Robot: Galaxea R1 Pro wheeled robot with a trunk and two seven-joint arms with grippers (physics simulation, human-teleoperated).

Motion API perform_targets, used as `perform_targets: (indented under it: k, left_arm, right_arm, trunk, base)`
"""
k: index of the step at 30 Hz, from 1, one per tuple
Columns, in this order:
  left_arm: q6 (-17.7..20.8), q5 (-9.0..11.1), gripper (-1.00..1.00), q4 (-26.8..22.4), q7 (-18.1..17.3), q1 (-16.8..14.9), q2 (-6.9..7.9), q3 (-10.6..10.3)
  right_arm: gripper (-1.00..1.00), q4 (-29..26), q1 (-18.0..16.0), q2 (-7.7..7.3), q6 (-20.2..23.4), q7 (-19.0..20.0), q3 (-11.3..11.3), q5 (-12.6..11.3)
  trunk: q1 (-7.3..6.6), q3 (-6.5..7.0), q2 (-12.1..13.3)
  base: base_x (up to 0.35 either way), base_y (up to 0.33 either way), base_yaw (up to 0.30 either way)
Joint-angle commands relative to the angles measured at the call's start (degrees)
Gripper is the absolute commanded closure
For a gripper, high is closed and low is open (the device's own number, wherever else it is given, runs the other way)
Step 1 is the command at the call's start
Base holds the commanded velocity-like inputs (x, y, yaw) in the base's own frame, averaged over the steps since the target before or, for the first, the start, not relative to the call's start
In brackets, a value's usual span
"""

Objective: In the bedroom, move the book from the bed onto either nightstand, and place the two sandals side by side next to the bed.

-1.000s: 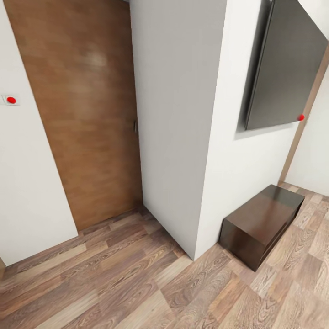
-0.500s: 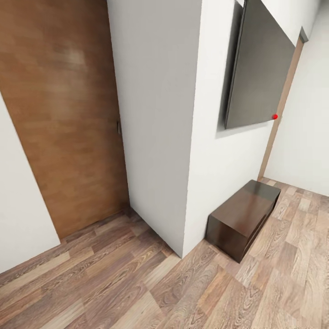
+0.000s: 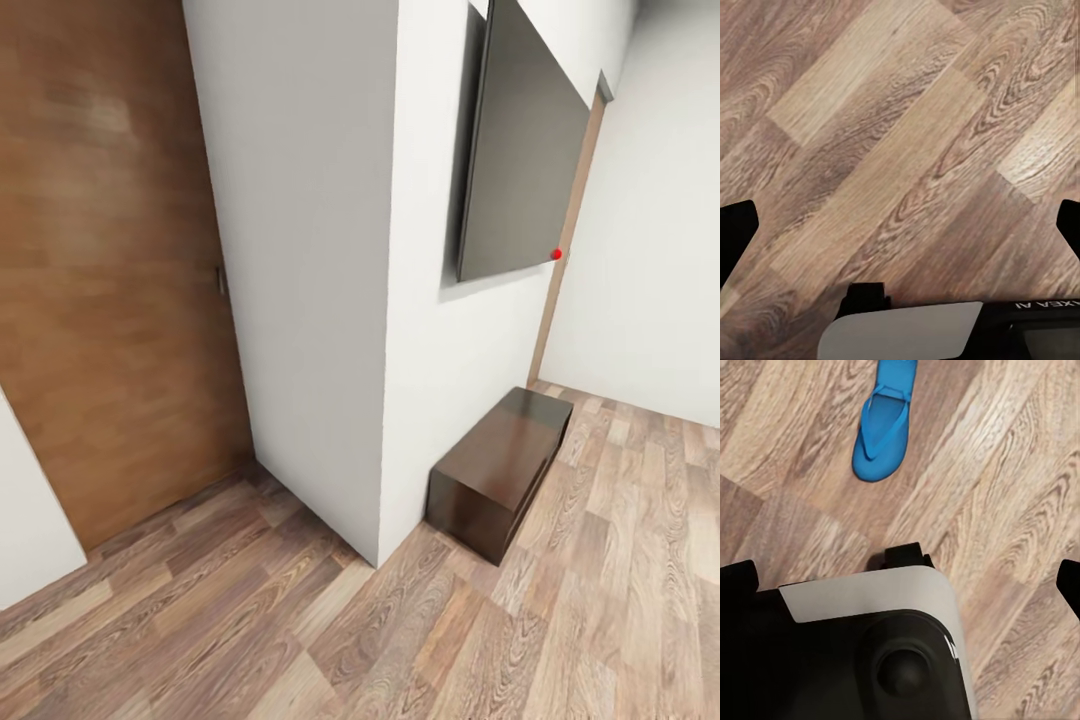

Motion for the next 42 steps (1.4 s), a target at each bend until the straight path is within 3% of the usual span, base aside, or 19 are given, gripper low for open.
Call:
perform_targets:
  k: [1,21,42]
  left_arm:
    - [-0.17,-0.17,-1.0,0.01,-0.01,-0.02,0.0,0.01]
    - [-0.17,-0.18,-1.0,0.01,-0.01,-0.02,0.0,0.01]
    - [-0.17,-0.17,-1.0,0.01,-0.01,-0.02,0.0,0.01]
  right_arm:
    - [-1.0,0.01,-0.03,0.02,-0.12,0.08,-0.2,-0.05]
    - [-1.0,-0.01,-0.03,0.02,-0.12,0.09,-0.2,-0.05]
    - [-1.0,0.02,-0.03,0.11,-0.12,0.06,-0.18,-0.05]
  trunk:
    - [0.0,-0.05,-0.03]
    - [0.0,-0.05,-0.03]
    - [0.0,-0.05,-0.03]
  base:
    - [0.024,0.021,-0.22]
    - [0.004,0.004,-0.217]
    - [0.07,0.086,-0.211]
